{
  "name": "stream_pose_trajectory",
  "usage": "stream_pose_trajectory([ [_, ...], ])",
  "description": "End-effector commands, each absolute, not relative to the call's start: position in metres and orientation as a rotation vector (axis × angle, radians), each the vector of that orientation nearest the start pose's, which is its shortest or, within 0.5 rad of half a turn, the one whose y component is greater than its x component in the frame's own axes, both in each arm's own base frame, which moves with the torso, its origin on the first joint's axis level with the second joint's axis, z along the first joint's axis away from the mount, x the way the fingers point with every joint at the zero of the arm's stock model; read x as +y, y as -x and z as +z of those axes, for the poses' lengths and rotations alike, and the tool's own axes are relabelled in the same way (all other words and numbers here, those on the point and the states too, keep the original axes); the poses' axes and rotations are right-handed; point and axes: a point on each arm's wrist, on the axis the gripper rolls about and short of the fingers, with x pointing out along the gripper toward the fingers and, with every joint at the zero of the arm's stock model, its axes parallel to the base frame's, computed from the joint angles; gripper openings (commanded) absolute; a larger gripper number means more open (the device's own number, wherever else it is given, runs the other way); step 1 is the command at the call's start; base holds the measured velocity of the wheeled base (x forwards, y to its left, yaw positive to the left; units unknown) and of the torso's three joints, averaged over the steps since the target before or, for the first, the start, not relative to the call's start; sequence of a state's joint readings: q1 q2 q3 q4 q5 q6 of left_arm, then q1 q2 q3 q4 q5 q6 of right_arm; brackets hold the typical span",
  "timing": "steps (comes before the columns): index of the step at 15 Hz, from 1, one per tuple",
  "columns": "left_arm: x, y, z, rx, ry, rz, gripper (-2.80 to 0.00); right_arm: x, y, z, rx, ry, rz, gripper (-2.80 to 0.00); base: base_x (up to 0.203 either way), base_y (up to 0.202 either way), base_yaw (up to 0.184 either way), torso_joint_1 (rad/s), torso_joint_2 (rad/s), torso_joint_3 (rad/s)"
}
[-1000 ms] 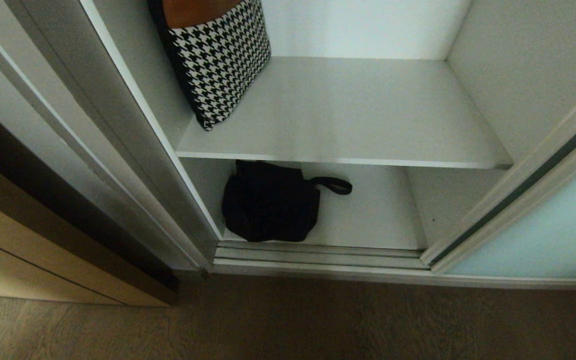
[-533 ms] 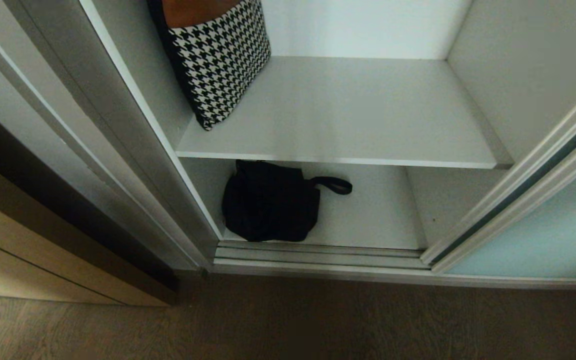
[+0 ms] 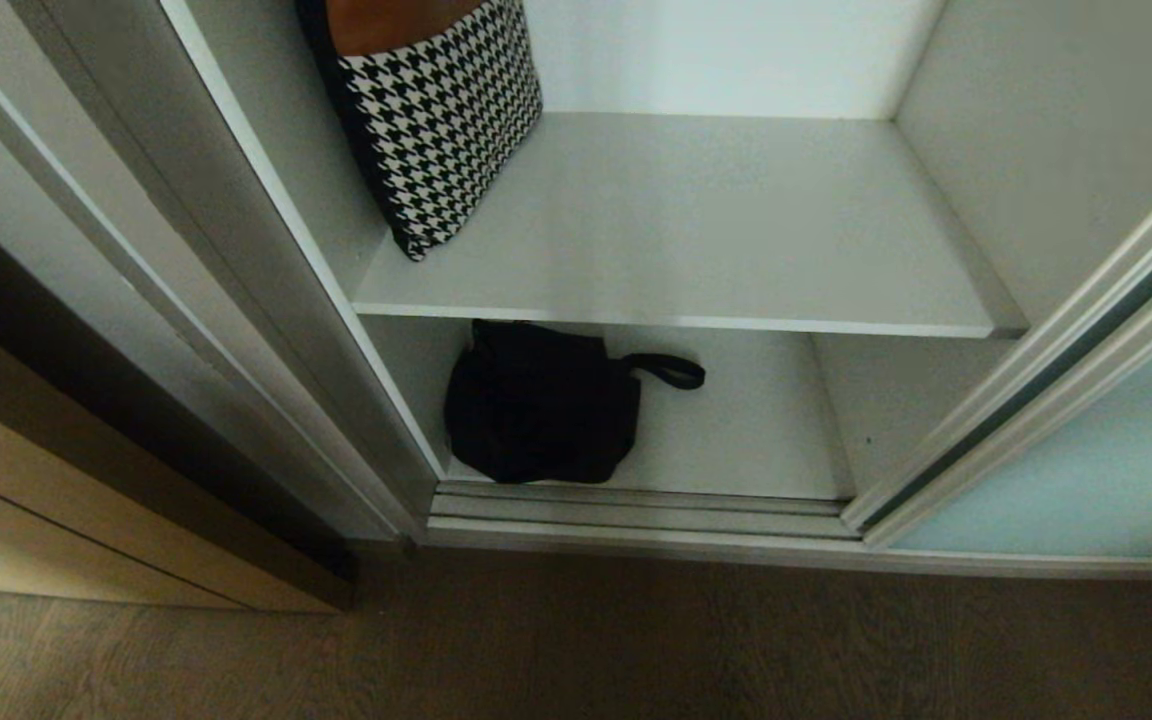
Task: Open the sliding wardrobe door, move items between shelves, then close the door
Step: Close the door
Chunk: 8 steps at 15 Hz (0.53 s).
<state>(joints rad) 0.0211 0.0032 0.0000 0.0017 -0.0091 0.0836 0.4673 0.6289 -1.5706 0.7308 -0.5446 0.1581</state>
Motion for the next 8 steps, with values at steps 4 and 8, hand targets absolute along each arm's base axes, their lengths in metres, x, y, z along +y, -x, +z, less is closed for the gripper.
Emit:
stream_pose_trajectory([
  [4,-0.001,0.022,0.075,0.007,-0.084,0.012,-2.80,-0.033,0.049,0.421,-0.172,-0.268,-0.146,-2.80,0.000,0.000,0.000,0.000,0.00,0.000],
  [8,-0.001,0.022,0.075,0.007,-0.084,0.012,-2.80,-0.019,0.023,0.445,-0.186,-0.271,-0.273,-2.80,0.000,0.000,0.000,0.000,0.00,0.000],
])
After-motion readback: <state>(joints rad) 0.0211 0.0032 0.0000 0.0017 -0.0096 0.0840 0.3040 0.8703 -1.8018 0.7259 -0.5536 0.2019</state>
